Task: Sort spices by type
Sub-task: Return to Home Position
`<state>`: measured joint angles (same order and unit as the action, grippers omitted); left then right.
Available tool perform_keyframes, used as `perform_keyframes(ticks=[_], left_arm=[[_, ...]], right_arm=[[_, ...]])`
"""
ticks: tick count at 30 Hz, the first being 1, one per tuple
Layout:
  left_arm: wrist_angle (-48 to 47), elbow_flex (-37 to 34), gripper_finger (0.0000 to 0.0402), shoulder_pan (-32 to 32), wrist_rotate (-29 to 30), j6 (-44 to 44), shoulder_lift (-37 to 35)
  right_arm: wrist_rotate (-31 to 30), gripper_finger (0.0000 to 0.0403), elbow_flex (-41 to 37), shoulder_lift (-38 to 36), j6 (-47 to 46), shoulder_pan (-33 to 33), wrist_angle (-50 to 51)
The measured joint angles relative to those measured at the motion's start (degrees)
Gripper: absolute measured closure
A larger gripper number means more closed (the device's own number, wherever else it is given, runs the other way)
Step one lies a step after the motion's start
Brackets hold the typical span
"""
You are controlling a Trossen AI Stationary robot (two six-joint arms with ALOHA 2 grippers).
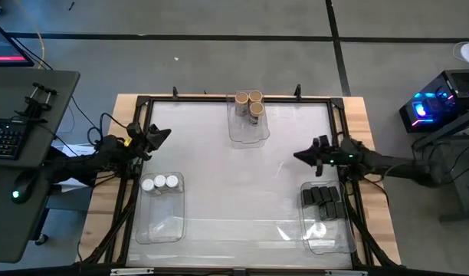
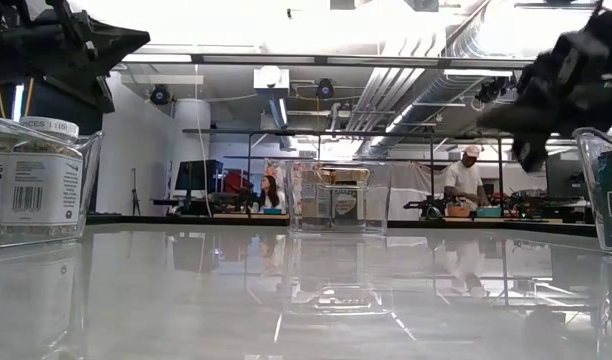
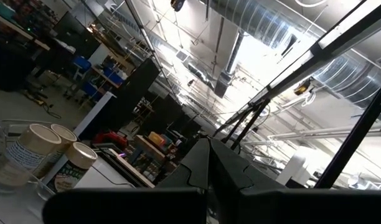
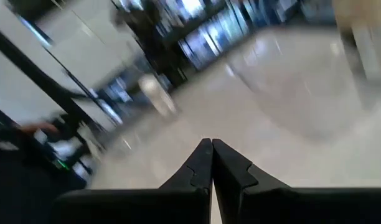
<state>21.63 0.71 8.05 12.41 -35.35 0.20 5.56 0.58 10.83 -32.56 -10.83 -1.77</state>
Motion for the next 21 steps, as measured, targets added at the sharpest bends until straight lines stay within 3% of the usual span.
perform_keyframes(ticks=[4,10,21], left_arm=[[0.0,0.0,0.0402,0.0,0.0,0.0,0.0],[-0.8,0.0,0.0402,-0.1,0.0,0.0,0.0],[-4.0,0.0,0.0402,-2.2,0.2,0.0,0.0]], right_arm=[[-0.1,0.0402,0.0,-10.7,0.0,0.0,0.2],[1.2,0.0402,0.0,-10.8,0.0,0.1,-6.2],[1.4,0.0402,0.0,-10.1,0.0,0.0,-3.0]])
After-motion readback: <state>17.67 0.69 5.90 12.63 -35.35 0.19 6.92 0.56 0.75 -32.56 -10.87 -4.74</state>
